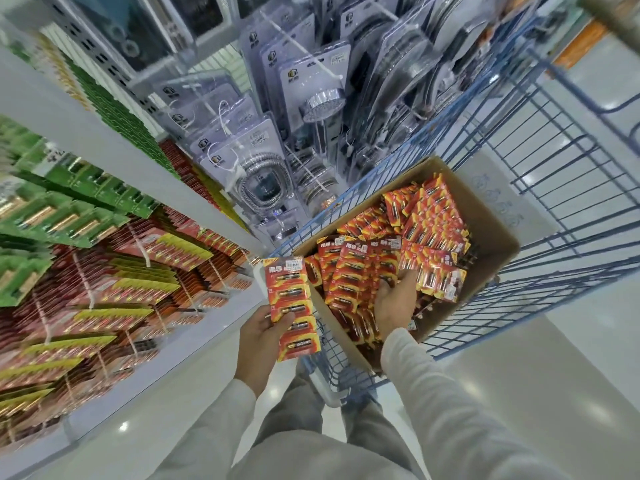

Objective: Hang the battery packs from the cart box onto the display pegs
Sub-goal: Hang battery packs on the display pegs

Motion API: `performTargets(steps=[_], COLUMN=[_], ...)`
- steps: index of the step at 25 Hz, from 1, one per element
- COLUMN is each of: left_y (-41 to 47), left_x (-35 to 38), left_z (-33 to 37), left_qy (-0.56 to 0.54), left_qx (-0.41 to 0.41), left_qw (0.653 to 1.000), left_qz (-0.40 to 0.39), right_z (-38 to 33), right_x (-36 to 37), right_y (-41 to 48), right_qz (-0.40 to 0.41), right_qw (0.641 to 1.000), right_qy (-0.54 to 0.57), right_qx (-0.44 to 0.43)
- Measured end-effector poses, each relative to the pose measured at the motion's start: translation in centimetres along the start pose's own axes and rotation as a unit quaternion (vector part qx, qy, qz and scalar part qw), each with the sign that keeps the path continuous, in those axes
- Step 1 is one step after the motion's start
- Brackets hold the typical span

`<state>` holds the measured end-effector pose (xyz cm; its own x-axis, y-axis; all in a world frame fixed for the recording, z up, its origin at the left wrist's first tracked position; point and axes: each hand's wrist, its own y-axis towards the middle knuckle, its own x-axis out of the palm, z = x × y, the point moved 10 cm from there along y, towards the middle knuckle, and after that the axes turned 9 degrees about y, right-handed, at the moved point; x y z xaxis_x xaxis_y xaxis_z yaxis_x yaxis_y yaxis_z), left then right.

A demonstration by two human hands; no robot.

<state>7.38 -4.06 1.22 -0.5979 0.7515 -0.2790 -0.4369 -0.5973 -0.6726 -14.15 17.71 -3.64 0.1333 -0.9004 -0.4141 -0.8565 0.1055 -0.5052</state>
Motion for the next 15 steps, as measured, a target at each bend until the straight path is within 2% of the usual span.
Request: performTargets(steps=[6,9,15], left_y=[-2.9,-5.3,-11.1], left_x=[0.2,-0.9,-6.5], left_z=[3.5,5.2,8.7], left_qy=[-0.062,-0.107,-0.213], left_qx=[0.04,0.077,0.147], left_qw=[0.997,0.991,0.963], left_qz=[0.018,0.031,0.076], right_z=[-3.7,-6.8,-15.3], right_x=[-5.4,-6.0,-3.3], right_y=[-2.2,-4.3,-12.4], right_qz=[-0.082,-0.165,-0.344], right_qw=[0.99,0.966,0.911], right_qy=[0.114,0.196,0.219], right_qx=[-0.008,-0.008,-0.057])
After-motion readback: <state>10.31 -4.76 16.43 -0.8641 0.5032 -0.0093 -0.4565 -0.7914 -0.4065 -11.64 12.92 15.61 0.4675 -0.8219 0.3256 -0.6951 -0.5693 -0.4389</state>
